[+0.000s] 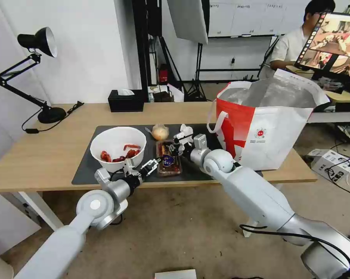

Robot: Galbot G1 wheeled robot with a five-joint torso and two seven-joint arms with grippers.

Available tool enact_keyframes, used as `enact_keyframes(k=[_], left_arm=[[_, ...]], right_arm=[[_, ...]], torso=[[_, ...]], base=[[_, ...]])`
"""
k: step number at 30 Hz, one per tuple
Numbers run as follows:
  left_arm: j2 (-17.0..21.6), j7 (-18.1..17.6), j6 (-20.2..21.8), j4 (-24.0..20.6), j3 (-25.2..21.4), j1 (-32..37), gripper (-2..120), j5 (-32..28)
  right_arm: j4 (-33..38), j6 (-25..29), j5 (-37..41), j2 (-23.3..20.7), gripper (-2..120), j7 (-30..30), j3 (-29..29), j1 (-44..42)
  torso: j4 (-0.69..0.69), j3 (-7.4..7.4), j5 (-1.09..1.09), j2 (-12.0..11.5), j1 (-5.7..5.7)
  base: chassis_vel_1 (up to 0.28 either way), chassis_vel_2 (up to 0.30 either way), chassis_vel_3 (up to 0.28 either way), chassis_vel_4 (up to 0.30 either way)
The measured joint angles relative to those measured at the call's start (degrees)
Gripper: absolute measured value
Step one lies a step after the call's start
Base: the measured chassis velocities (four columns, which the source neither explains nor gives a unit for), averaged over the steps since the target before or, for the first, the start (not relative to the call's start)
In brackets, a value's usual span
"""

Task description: Pick up the trash from the table and place it into the takeout bag.

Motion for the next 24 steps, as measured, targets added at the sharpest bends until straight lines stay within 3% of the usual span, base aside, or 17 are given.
enact_keyframes(k=[22,24], left_arm=[[-3.80,-0.42,-0.34,4.67,1.61,-3.69,100,-0.43],[-3.88,-0.41,-0.36,4.96,1.75,-3.81,96,-0.19]], right_arm=[[-0.27,-0.05,0.37,0.58,0,0.72,0.02,0.08],[-0.27,-0.06,0.37,0.56,0,0.73,0.10,0.07]], torso=[[0.01,-0.01,0.01,0.01,-0.01],[0.01,-0.01,0.00,0.02,-0.01]], base=[[0.000,0.000,0.000,0.000],[0.000,0.000,0.000,0.000]])
